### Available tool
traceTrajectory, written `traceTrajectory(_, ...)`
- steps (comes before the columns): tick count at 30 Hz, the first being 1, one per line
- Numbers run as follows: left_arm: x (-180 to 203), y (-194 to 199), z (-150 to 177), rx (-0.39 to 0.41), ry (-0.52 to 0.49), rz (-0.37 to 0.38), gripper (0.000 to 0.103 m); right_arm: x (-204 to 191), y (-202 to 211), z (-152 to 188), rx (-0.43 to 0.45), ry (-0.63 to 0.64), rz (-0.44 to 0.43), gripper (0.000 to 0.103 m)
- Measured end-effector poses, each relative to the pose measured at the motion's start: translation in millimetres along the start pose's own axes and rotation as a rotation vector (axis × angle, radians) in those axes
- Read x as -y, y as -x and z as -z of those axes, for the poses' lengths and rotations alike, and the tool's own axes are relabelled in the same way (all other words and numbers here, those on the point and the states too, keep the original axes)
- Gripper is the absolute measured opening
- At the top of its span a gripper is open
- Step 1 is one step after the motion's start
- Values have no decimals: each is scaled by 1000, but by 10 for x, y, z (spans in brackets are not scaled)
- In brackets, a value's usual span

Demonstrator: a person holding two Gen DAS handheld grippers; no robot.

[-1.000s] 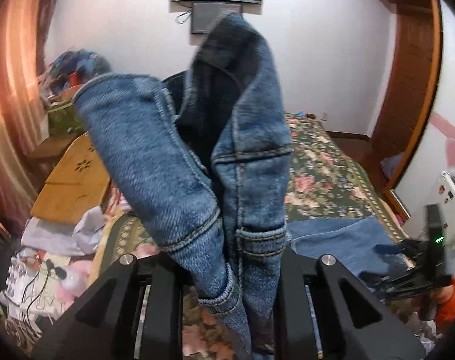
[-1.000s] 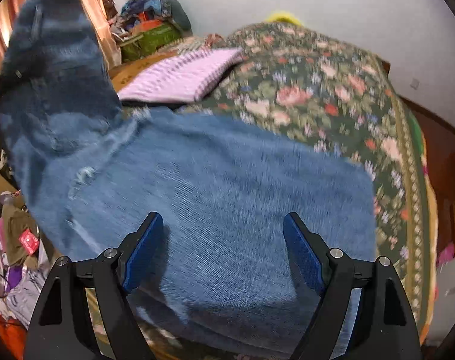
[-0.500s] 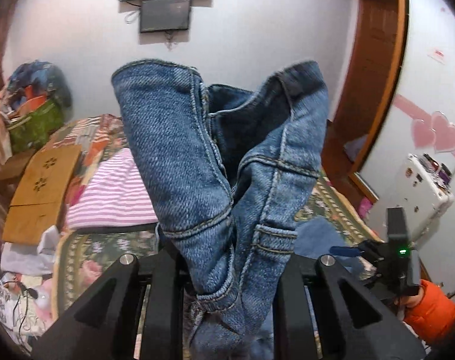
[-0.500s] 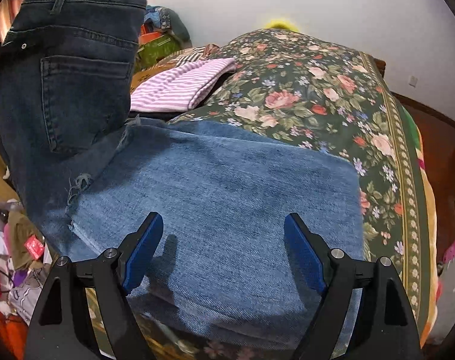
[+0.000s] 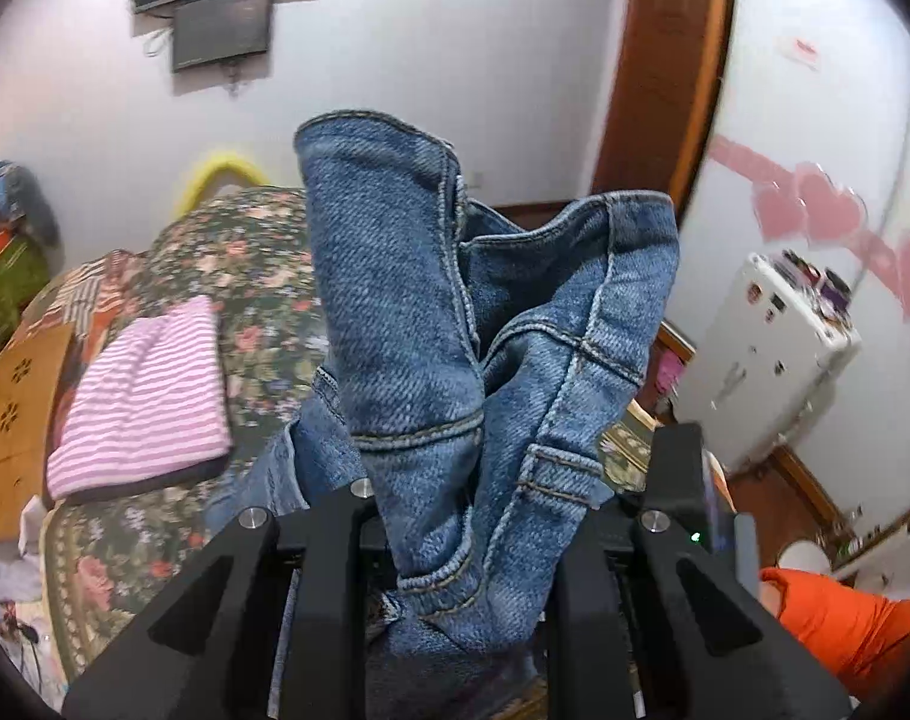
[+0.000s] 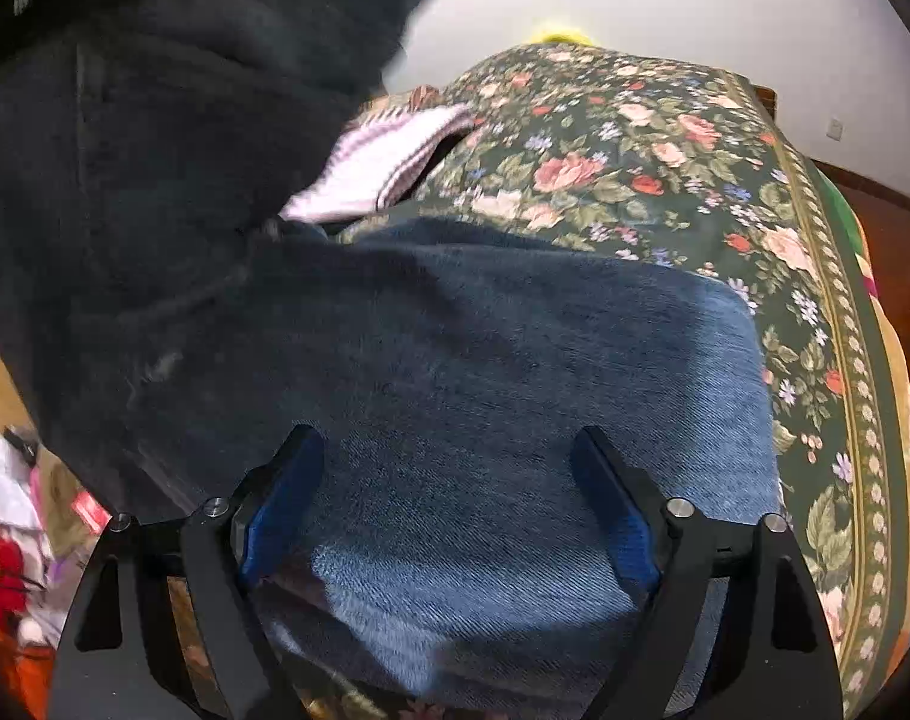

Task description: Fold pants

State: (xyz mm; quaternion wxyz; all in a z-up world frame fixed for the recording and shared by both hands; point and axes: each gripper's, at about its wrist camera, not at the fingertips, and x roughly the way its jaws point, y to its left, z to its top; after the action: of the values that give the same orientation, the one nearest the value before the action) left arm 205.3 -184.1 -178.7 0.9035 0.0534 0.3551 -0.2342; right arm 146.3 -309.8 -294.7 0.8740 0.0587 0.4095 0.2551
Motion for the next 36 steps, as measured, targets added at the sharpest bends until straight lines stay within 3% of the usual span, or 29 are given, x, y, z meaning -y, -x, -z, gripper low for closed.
traceTrajectory(4, 162, -147, 63, -33, -31, 17, 15, 265, 337, 110, 52, -49, 74, 82)
traceTrajectory(8, 269, -283, 78, -63, -42, 40, 15, 600, 284, 265, -5, -149, 93, 81)
traceTrajectory(11, 378, -403, 108, -86, -56, 53, 15, 530, 149, 297, -17, -110, 119, 83)
traceTrajectory(16, 566, -631, 226, -144, -90, 67, 15, 562, 86, 283, -8, -142, 78, 84)
traceTrajectory(21, 718, -912, 448, -222, -136, 71, 15, 619, 170, 265, 5, -139, 96, 81)
traceTrajectory(29, 951, -1036, 643, -276, -273, -18, 17, 1057, 822, 430, 57, -251, 234, 82)
traceTrajectory(33, 1017, -1049, 709, -298, -330, -68, 18, 1129, 1049, 434, 99, -278, 259, 82)
traceTrajectory(36, 1012, -1033, 720, -318, -314, -80, 18, 1106, 1135, 397, 136, -287, 250, 82)
